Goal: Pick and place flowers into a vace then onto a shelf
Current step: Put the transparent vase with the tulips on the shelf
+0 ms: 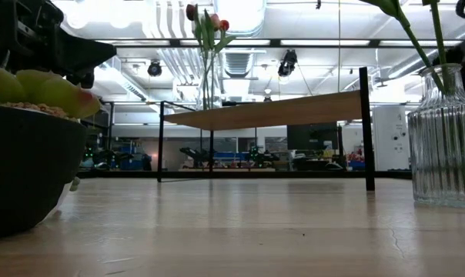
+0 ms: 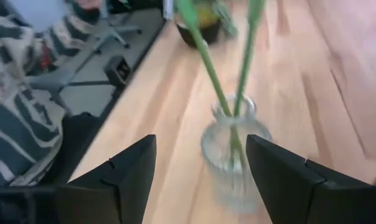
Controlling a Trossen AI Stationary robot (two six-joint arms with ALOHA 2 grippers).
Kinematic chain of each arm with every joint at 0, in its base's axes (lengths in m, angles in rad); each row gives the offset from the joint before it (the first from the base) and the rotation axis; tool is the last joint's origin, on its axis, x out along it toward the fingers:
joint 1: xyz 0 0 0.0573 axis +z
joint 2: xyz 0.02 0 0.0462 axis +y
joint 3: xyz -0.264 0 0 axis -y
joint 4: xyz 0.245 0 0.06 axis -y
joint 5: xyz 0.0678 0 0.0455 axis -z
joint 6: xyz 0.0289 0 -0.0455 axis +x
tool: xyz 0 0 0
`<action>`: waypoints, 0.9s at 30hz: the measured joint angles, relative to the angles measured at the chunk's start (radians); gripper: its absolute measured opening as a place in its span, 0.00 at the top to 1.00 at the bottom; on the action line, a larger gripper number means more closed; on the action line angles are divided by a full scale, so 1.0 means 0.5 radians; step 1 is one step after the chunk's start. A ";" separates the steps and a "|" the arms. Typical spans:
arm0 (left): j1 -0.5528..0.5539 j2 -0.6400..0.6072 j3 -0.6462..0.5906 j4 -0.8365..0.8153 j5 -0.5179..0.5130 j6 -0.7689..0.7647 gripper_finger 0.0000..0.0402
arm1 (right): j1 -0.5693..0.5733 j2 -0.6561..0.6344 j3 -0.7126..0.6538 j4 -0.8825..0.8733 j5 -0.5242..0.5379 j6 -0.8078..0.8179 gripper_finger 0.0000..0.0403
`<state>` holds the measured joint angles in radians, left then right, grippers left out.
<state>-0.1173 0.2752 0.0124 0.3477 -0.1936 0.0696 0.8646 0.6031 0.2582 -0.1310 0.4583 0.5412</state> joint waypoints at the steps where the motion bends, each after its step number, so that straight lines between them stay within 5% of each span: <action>1: 0.000 0.000 0.000 -0.001 0.000 0.000 0.96 | -0.001 0.043 -0.001 0.001 0.005 0.080 0.41; 7: 0.000 0.000 0.000 0.000 0.000 0.000 0.96 | -0.001 0.292 -0.005 0.003 -0.030 0.321 0.41; 27: 0.000 -0.002 0.000 0.000 -0.001 0.000 0.96 | -0.003 0.813 -0.007 0.332 0.089 0.265 0.41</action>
<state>-0.1173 0.2745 0.0124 0.3478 -0.1940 0.0696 0.8633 1.0094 0.2546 0.0349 0.5027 0.6737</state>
